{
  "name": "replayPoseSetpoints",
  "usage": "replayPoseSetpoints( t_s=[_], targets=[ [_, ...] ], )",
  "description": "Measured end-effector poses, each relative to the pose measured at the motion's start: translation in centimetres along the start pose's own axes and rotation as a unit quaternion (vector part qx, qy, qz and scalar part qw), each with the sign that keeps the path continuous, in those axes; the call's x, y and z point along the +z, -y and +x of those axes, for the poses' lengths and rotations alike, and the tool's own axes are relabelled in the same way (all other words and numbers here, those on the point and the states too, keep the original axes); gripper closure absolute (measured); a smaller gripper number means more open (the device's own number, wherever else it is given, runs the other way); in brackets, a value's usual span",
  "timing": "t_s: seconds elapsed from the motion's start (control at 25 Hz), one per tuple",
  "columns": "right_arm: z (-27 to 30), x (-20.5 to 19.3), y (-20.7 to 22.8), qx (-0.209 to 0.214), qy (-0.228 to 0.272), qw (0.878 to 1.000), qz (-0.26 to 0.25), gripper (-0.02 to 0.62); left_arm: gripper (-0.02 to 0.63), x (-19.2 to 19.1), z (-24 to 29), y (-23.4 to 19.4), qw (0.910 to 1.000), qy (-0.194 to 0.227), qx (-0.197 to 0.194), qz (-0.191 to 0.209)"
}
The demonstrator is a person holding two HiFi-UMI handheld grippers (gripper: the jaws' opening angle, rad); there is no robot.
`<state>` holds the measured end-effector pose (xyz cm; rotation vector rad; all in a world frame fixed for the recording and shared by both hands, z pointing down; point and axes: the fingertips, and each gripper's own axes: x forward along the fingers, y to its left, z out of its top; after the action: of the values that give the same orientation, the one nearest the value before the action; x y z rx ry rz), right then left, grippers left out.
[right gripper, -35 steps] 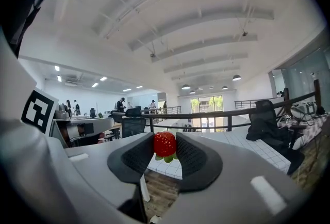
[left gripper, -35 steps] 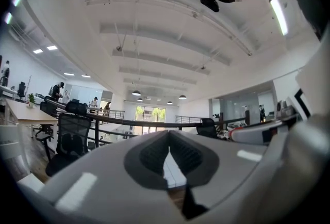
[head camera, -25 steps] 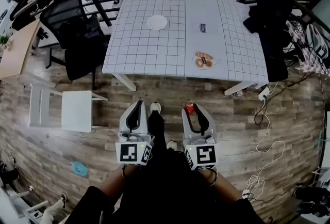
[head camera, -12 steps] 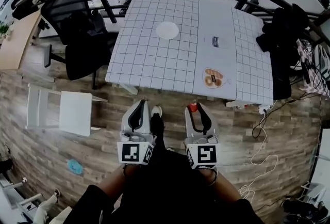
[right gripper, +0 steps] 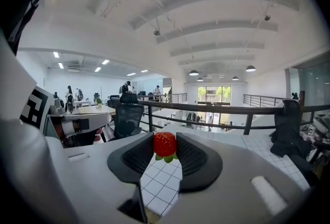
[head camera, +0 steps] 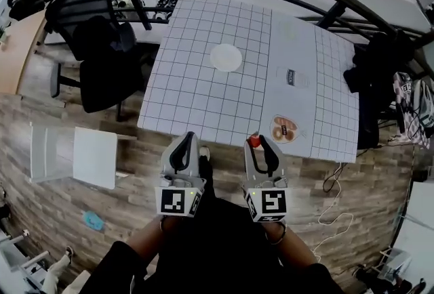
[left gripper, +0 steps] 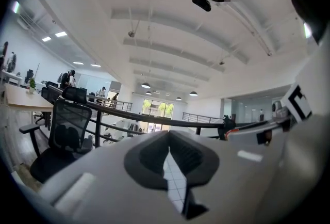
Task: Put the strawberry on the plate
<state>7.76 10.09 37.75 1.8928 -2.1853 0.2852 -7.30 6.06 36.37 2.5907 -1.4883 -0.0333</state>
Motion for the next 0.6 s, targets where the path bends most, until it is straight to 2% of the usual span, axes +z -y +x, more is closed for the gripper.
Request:
replayPoseSetpoints(
  t_s=[0.28, 0.6],
  targets=[
    [6.4, 2.4, 0.1, 0.004, -0.011, 1.0, -0.006, 0.463, 0.595, 0.1, 5.0, -4.2, 0.9995, -0.014, -0.001, -0.03],
    [11.5, 3.1, -0.6, 0.006, -0.026, 1.0, -0.008, 0.463, 0.595, 0.9, 9.8, -7.8, 0.9992, -0.008, -0.012, -0.038]
  ],
)
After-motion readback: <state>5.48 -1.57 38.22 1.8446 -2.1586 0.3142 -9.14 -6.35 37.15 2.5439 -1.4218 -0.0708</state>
